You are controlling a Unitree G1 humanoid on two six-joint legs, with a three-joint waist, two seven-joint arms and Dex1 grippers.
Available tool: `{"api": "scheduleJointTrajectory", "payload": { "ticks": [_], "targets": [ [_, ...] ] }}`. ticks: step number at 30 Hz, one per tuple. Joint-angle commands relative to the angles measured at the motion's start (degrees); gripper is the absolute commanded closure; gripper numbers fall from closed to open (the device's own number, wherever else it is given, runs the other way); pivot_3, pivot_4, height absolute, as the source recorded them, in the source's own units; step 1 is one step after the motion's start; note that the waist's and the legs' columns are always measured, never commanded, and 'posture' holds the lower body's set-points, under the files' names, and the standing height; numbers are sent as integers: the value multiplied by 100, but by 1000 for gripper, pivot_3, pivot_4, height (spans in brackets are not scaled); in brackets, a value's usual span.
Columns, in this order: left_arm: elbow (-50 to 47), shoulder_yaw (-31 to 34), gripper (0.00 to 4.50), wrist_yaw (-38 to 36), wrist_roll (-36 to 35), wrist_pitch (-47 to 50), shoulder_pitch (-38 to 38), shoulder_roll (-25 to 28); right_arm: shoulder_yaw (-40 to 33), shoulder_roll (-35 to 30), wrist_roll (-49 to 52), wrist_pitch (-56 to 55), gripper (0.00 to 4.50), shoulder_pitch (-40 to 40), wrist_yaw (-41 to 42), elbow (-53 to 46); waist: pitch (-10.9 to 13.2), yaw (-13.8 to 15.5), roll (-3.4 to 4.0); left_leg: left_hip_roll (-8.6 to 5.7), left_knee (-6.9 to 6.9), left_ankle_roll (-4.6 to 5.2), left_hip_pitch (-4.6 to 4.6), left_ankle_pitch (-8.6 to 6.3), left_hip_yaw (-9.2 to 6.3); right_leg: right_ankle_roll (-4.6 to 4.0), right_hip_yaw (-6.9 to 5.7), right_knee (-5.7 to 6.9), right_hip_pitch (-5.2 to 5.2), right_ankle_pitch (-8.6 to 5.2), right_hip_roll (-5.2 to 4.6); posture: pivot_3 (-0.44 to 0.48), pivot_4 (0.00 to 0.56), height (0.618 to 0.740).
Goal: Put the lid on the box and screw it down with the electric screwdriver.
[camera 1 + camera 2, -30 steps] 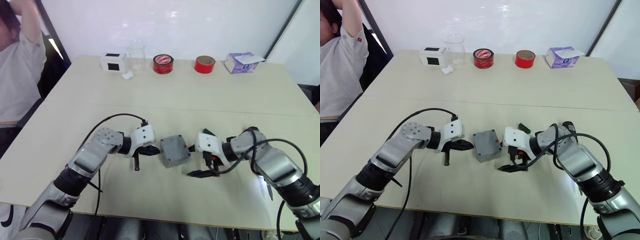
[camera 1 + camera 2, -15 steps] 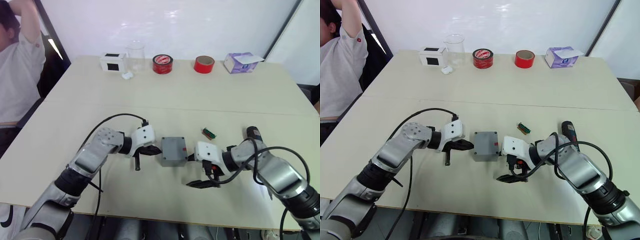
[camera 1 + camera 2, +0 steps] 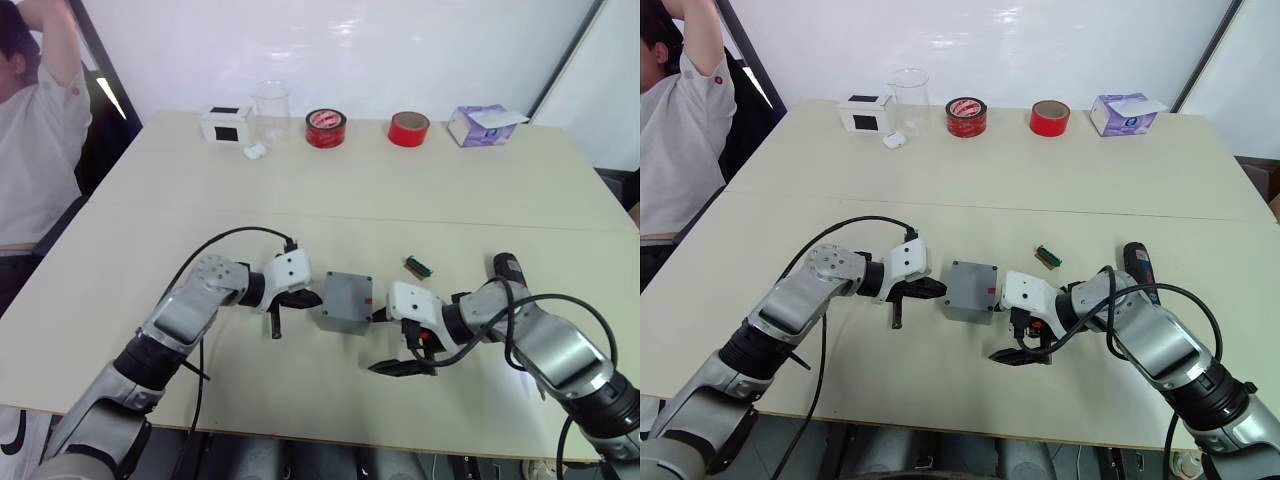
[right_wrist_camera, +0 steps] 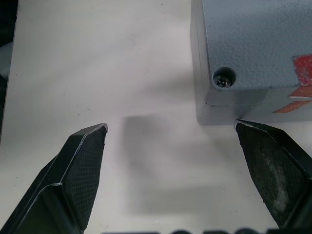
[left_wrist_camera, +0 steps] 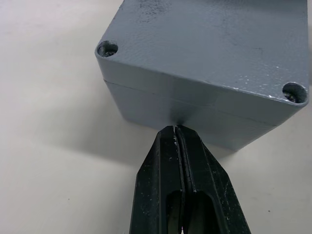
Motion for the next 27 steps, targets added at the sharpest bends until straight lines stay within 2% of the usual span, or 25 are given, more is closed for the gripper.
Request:
{"api": "scheduleJointTrajectory", "payload": {
  "ticks": [1, 7, 10, 14, 17, 18, 19, 23, 27],
  "targets": [
    [-405, 250, 4500, -174, -309, 208, -36, 94, -591, -290, 200, 8, 115, 61, -14, -178, 0, 4, 0, 0, 0, 0, 0, 0, 0, 0, 0, 0, 0, 0, -1, 0, 150, 740],
    [-852, 781, 4500, -305, -1072, 1015, 1, 280, -1787, -387, 939, 506, 115, 82, -102, 58, 0, -5, 0, 2, 0, 0, 0, 0, -1, 0, 0, -1, 1, 0, -1, 0, 150, 740],
    [-836, 1127, 4500, -235, -1391, 1330, -92, 305, -2302, -159, 1101, 599, 115, -164, -429, 718, 1, -19, -1, 4, 0, 0, 1, 0, -1, 0, 0, 0, 2, 0, 0, 0, 150, 740],
    [-679, 1291, 4500, -111, -1543, 1441, -315, 249, -2086, 528, 582, -59, 115, -558, -1202, 1877, -1, -19, -5, 3, 0, 0, 6, 0, -1, 0, 0, 2, 4, 1, 2, 0, 150, 740],
    [-633, 1317, 4500, -22, -1632, 1477, -439, 164, -1904, 885, 285, -571, 115, -742, -1432, 2547, -2, -12, -5, 1, 0, -2, 5, 1, 1, 0, 0, 2, 4, 1, 2, 0, 150, 740],
    [-637, 1320, 4500, 3, -1658, 1493, -457, 148, -1866, 977, 202, -744, 634, -811, -1487, 2761, -2, -11, -4, 0, -1, -3, 4, 2, 1, 0, 1, 1, 4, 0, 2, 0, 150, 740],
    [-659, 1327, 4500, 27, -1691, 1521, -463, 137, -1815, 1044, 119, -904, 851, -879, -1522, 2960, -1, -15, -4, 0, -1, -3, 3, 2, 1, 0, 1, 0, 4, 0, 2, 0, 150, 740],
    [-786, 1343, 4500, 110, -1793, 1584, -391, 172, -1757, 1162, 4, -1215, 2209, -1061, -1549, 3359, -1, -14, -4, -1, -1, -6, 0, 3, 3, 0, 2, -1, 1, 0, -2, 0, 150, 740],
    [-851, 1358, 4500, 188, -1854, 1615, -324, 214, -1751, 1179, -96, -1381, 2209, -1116, -1570, 3521, -1, -17, -4, 1, -1, -7, 1, 4, 1, 0, 1, 0, 1, 0, 0, 0, 150, 740]
  ]
}}
